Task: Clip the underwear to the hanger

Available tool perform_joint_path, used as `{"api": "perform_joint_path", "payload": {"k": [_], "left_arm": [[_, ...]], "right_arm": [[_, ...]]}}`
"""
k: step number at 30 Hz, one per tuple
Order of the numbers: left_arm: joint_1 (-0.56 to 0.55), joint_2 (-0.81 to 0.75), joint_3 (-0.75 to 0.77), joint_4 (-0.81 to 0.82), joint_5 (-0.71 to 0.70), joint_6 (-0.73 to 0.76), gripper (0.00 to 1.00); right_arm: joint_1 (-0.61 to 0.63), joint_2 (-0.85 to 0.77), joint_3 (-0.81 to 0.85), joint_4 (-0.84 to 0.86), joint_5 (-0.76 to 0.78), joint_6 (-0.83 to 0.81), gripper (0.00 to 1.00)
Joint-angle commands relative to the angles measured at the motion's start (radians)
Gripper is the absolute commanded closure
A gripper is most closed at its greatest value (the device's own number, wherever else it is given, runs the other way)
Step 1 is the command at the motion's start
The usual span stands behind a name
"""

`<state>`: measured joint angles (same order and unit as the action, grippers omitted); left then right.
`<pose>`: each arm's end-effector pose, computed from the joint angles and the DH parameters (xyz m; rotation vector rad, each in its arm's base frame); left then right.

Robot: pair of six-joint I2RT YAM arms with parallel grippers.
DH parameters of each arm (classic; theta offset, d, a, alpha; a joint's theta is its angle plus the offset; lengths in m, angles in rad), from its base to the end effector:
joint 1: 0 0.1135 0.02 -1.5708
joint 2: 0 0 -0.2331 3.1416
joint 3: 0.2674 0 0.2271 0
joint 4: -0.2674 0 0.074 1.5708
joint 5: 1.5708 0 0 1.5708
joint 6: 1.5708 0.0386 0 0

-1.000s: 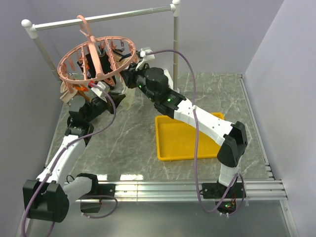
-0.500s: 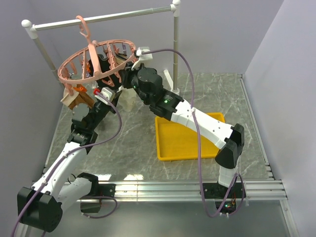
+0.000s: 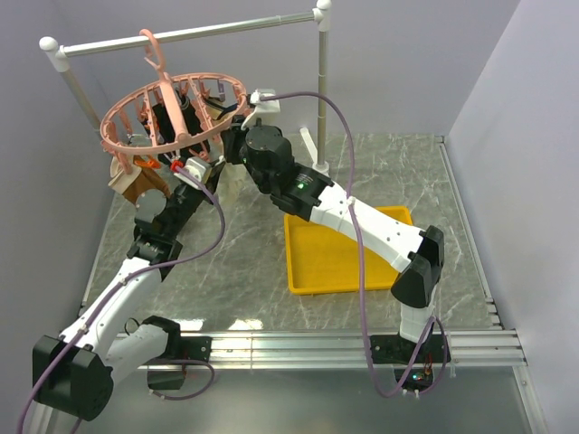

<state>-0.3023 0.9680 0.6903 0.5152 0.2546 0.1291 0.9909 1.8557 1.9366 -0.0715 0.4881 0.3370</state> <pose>0.2101 -0.0757 0.3294 0.4962 1.2533 -0.3159 0.2382 0.3306 0.4157 -0.1290 1.5960 0.6614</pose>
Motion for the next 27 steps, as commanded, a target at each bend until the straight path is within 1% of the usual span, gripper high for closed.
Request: {"api": "perform_joint_path", "payload": {"k": [1, 13, 27], "left_arm": [[-0.011, 0.003, 0.005, 0.065, -0.023, -0.023, 1.0], [-0.034, 0.008, 0.034, 0.054, -0.043, -0.034, 0.99], [-0.04, 0.024, 0.061, 0.04, -0.113, -0.06, 1.0]], "right_arm": [[0.005, 0.016, 0.064, 0.007, 0.067, 0.043, 1.0], [0.025, 0.036, 0.074, -0.008, 0.109, 0.054, 1.0], [0.031, 0.051, 0.075, -0.016, 0.141, 0.054, 1.0]]}}
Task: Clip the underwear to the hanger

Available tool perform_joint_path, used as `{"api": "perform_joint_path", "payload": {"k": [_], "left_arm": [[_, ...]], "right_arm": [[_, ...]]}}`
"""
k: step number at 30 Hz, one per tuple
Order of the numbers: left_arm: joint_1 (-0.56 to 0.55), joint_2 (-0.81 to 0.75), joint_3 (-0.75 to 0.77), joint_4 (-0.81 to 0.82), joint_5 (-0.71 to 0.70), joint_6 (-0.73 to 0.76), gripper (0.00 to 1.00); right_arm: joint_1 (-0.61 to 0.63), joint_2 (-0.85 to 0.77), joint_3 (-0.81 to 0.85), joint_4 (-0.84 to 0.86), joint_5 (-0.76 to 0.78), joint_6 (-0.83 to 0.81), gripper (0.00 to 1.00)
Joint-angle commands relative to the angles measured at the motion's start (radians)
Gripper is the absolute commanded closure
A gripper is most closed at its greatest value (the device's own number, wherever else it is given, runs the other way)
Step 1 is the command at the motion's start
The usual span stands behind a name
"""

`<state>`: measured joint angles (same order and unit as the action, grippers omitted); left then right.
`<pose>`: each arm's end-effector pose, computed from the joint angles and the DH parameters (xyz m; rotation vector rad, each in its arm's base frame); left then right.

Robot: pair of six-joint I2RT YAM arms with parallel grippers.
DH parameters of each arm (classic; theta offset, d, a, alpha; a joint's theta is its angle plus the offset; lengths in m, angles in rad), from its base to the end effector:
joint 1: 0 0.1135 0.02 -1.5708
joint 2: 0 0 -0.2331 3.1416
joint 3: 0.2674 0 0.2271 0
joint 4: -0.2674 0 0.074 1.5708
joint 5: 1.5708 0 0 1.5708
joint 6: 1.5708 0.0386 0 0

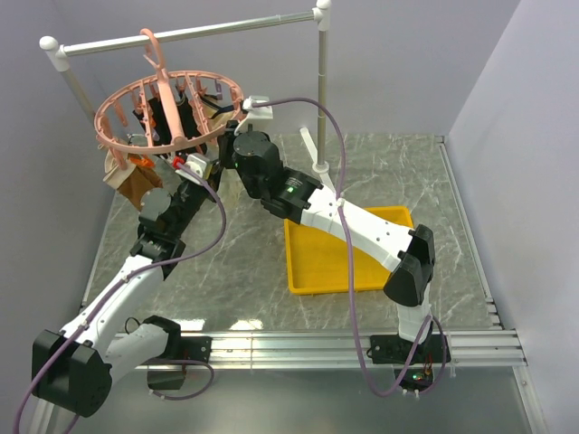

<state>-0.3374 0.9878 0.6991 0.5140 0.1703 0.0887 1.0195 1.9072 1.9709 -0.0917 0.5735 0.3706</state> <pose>0.2129 -0.0816 0.3283 0.4263 1.2873 -0.3241 0.2368 0.3452 0.4044 -0.0736 1.6278 0.6207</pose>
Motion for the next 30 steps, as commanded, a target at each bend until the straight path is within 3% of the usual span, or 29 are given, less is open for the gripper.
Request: {"api": "perform_joint_path", "payload": {"k": [1, 18, 30], "left_arm": [[-0.005, 0.005, 0.053, 0.038, -0.038, -0.021, 0.99], [-0.005, -0.003, 0.102, -0.005, -0.043, -0.138, 1.0], [-0.018, -0.018, 0.1, -0.002, 0.006, -0.13, 0.99]], "right_arm": [[0.002, -0.003, 0.039, 0.006, 0.057, 0.018, 1.0], [0.002, 0.004, 0.031, 0.029, 0.101, 0.037, 1.0], [0.001, 0.023, 0.042, 0.032, 0.124, 0.039, 1.0]]}}
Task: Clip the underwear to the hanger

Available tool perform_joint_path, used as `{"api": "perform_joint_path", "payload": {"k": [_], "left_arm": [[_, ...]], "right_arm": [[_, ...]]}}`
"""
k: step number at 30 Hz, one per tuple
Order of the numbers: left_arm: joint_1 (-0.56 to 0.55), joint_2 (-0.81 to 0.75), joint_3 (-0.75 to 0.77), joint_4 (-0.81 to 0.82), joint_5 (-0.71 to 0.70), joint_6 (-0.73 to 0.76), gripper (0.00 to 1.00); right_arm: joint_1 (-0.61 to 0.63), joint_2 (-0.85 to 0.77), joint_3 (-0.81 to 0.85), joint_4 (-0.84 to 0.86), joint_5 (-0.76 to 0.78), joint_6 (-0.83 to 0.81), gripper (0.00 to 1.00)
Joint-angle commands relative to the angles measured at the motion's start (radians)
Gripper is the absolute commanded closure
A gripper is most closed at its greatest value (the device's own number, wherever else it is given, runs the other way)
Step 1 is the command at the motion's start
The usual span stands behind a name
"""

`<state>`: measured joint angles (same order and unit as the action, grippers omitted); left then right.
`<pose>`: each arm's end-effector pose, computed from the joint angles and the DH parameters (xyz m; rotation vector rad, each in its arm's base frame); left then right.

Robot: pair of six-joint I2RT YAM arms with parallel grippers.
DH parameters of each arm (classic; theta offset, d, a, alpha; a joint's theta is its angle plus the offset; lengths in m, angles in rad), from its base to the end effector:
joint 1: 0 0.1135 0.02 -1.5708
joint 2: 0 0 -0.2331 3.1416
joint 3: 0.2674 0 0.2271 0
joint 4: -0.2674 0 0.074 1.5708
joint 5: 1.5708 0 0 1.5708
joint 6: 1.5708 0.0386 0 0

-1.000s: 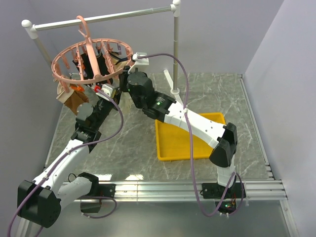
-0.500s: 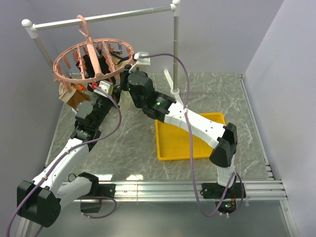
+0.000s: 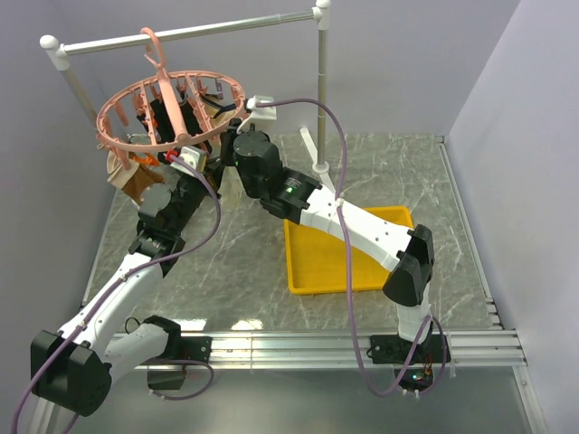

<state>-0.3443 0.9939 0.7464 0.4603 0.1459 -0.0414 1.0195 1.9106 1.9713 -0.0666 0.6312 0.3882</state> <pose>0.2142 -0.0828 0.3371 0.3287 1.3329 -0.4228 0.2383 0.3440 0.4058 -0.0029 1.6081 0.6033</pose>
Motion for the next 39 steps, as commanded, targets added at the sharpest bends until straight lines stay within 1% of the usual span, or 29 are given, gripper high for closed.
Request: {"api": "perform_joint_path", "payload": {"k": [1, 8, 15, 25, 28, 29, 30, 32, 34, 35, 37, 38, 39], "left_arm": [[-0.019, -0.024, 0.054, 0.048, 0.029, 0.003, 0.99], [-0.025, -0.024, 0.061, 0.054, -0.022, 0.002, 0.99], [-0.028, -0.02, 0.08, 0.038, -0.109, 0.001, 0.99], [-0.028, -0.02, 0.076, 0.015, -0.14, 0.015, 1.0], [-0.03, -0.017, 0.08, 0.017, -0.135, 0.014, 1.0], [-0.028, -0.015, 0.08, 0.017, -0.135, 0.015, 1.0], [-0.028, -0.015, 0.082, 0.015, -0.135, 0.015, 0.99], [-0.03, -0.017, 0.082, 0.014, -0.135, 0.017, 1.0], [-0.03, -0.015, 0.082, 0.009, -0.135, 0.018, 0.99], [-0.028, -0.018, 0.08, 0.009, -0.135, 0.02, 1.0], [-0.03, -0.021, 0.079, 0.006, -0.137, 0.02, 0.99], [-0.03, -0.021, 0.076, 0.003, -0.138, 0.023, 1.0], [-0.03, -0.023, 0.074, -0.002, -0.14, 0.023, 0.99]], "right_arm": [[0.001, 0.021, 0.041, 0.011, 0.07, 0.021, 1.0], [-0.001, 0.028, 0.041, 0.007, 0.094, 0.025, 1.0], [0.001, 0.016, 0.023, -0.001, 0.081, 0.028, 1.0], [0.001, 0.01, 0.014, 0.016, 0.075, 0.005, 1.0], [0.002, 0.005, 0.001, 0.027, 0.047, 0.006, 0.89], [0.001, 0.002, 0.0, 0.028, 0.039, 0.005, 0.82], [0.001, 0.001, -0.002, 0.031, 0.03, 0.005, 0.78], [-0.001, -0.001, -0.005, 0.037, 0.019, -0.003, 0.72], [0.001, -0.004, -0.009, 0.042, 0.015, -0.003, 0.68], [-0.001, -0.005, -0.012, 0.047, 0.012, -0.009, 0.64], [-0.001, -0.007, -0.018, 0.05, 0.012, -0.008, 0.6], [-0.001, -0.01, -0.022, 0.051, 0.009, -0.009, 0.54], [-0.002, -0.012, -0.023, 0.051, 0.009, -0.009, 0.52]]}}
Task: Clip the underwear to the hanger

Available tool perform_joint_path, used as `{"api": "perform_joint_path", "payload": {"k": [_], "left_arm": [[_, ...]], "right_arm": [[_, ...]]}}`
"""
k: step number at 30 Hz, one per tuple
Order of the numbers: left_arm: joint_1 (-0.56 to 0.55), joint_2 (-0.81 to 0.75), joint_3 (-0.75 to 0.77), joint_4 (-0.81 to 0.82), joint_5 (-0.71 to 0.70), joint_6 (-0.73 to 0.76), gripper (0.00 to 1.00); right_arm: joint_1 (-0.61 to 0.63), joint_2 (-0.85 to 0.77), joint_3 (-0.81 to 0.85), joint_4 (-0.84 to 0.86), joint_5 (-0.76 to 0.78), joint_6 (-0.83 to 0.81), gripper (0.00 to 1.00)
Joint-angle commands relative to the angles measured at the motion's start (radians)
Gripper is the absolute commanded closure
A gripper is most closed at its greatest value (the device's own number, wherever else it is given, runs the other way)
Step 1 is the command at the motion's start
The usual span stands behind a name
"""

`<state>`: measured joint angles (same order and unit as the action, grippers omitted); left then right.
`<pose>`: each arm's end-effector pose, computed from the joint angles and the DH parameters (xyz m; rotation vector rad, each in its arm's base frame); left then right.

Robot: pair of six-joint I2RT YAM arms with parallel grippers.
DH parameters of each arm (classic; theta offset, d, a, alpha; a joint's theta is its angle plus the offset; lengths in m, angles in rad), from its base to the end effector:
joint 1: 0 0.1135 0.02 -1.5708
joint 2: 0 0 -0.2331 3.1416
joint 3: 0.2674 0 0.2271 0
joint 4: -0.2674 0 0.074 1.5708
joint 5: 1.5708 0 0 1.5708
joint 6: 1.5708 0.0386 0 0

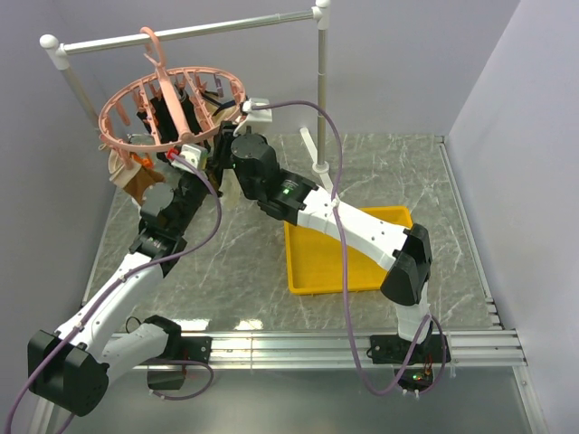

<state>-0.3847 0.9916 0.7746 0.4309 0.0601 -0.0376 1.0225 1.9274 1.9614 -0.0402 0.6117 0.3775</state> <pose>0.2116 -0.0882 0.3439 0.2863 1.3379 -0.3957 0.2398 0.3502 0.3987 -0.0296 1.6091 0.6123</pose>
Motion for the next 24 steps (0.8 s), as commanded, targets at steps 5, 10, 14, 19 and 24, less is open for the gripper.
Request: {"api": "perform_joint_path", "payload": {"k": [5, 10, 14, 19, 24], "left_arm": [[0.012, -0.027, 0.046, 0.006, -0.057, 0.022, 0.99], [0.01, -0.031, 0.045, -0.023, -0.057, 0.013, 1.0], [0.01, -0.039, 0.045, -0.055, -0.057, 0.002, 0.99], [0.012, -0.057, 0.035, -0.093, -0.089, -0.005, 0.84], [0.012, -0.085, 0.025, -0.159, -0.092, -0.03, 0.62]], "right_arm": [[-0.01, -0.034, -0.025, 0.03, 0.017, 0.001, 0.37], [-0.016, -0.045, -0.033, 0.037, 0.01, 0.001, 0.34], [-0.018, -0.059, -0.044, 0.034, -0.001, 0.008, 0.25], [-0.019, -0.108, -0.1, 0.039, -0.043, 0.003, 0.17], [-0.019, -0.156, -0.159, 0.079, -0.073, -0.026, 0.14]]}}
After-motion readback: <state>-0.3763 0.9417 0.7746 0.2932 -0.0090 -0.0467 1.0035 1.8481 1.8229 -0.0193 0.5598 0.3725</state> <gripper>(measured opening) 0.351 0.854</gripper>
